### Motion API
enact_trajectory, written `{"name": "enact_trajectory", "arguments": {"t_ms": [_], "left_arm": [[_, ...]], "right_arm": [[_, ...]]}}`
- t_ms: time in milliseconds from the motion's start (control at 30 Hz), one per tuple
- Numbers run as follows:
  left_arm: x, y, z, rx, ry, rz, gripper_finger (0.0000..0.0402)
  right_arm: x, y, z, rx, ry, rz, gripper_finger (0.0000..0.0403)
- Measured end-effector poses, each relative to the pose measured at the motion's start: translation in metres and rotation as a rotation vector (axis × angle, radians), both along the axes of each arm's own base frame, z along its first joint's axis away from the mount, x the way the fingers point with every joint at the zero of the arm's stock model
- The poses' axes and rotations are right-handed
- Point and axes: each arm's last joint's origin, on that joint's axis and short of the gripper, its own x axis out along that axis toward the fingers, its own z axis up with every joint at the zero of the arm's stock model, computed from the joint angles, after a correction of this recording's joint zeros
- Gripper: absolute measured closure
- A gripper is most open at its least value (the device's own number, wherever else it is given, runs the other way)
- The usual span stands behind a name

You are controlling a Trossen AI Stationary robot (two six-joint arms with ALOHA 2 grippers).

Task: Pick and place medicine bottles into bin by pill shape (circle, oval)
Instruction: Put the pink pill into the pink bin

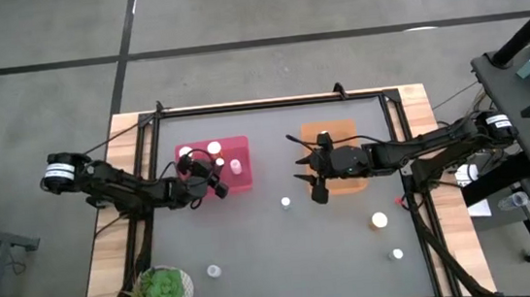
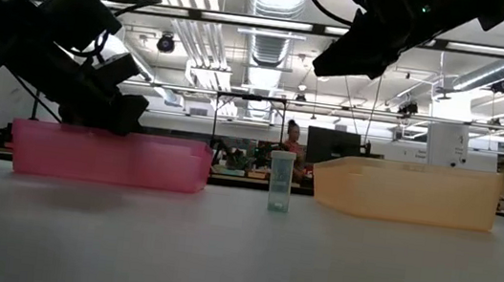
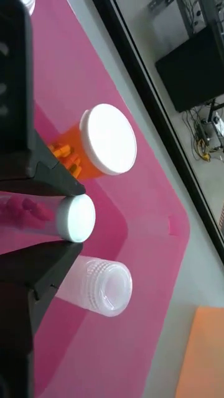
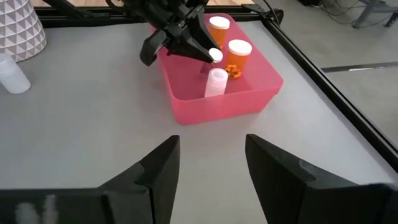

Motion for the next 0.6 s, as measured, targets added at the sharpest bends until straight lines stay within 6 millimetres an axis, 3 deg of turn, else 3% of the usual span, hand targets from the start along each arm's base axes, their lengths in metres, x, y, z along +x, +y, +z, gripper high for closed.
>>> {"name": "enact_trajectory", "arguments": {"t_ms": [400, 600], "left_arm": [[-0.0008, 0.0001, -0.0008, -0.001, 0.002, 0.005, 0.0306], [-0.0038, 0.0002, -0.0037, -0.013, -0.001, 0.016, 0.026]], "right_arm": [[-0.0003, 0.0, -0.0007, 0.0, 0.008, 0.0, 0.0227], [-0.0003, 0.0, -0.0008, 0.0, 0.008, 0.0, 0.0227]]}}
